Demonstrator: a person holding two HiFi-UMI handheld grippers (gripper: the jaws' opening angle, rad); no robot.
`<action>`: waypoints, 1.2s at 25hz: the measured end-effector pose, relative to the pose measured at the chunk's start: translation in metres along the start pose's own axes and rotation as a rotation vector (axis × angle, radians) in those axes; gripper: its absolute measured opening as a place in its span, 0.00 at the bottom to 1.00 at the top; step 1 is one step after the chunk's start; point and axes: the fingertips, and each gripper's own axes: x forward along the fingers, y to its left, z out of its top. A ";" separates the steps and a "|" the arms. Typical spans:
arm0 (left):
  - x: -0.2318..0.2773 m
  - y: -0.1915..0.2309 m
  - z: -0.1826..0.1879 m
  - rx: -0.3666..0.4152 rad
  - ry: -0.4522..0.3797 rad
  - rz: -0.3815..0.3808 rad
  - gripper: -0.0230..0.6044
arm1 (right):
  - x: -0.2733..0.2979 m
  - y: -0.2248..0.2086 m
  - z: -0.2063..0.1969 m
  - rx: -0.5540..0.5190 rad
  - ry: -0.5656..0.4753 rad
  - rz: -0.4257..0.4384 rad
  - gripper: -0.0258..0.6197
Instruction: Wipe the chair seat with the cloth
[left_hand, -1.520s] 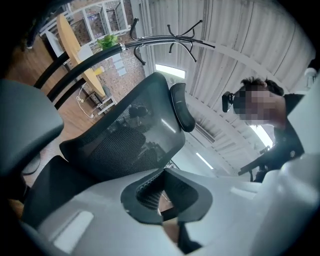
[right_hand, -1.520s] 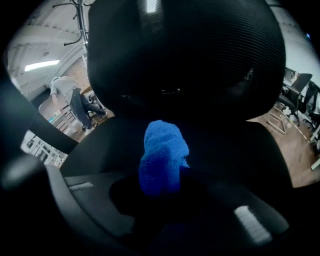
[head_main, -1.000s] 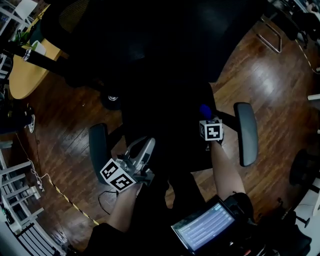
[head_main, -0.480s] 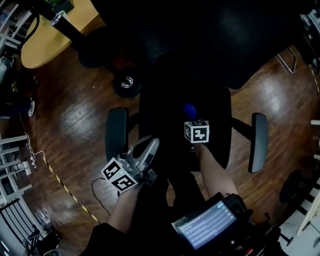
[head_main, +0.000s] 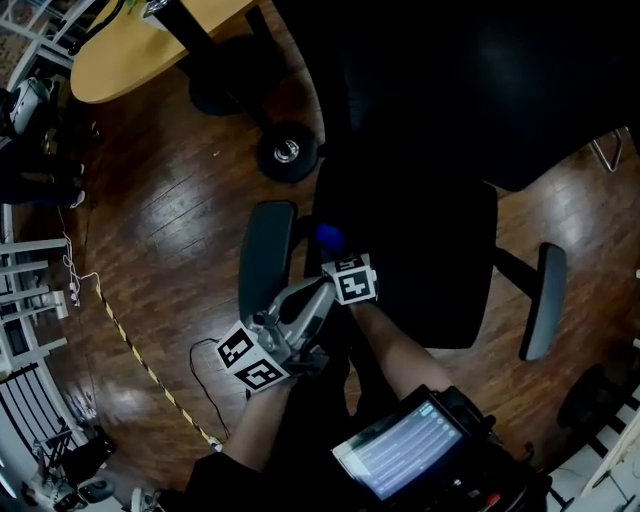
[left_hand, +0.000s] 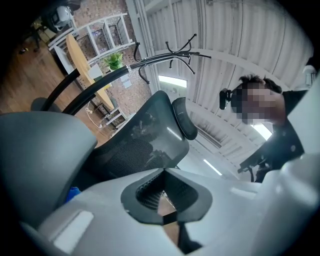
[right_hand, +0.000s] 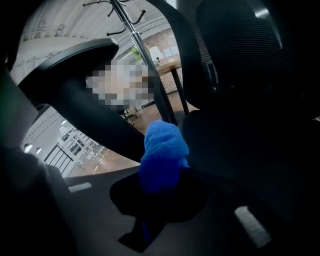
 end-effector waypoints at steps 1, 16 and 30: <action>0.000 0.000 -0.001 0.001 0.004 -0.002 0.02 | 0.000 -0.001 0.002 -0.009 -0.012 0.002 0.11; 0.047 -0.015 -0.038 0.003 0.118 -0.072 0.02 | -0.155 -0.223 -0.078 0.156 0.059 -0.425 0.11; 0.079 -0.034 -0.065 -0.001 0.187 -0.153 0.02 | -0.226 -0.266 -0.091 0.167 0.008 -0.561 0.11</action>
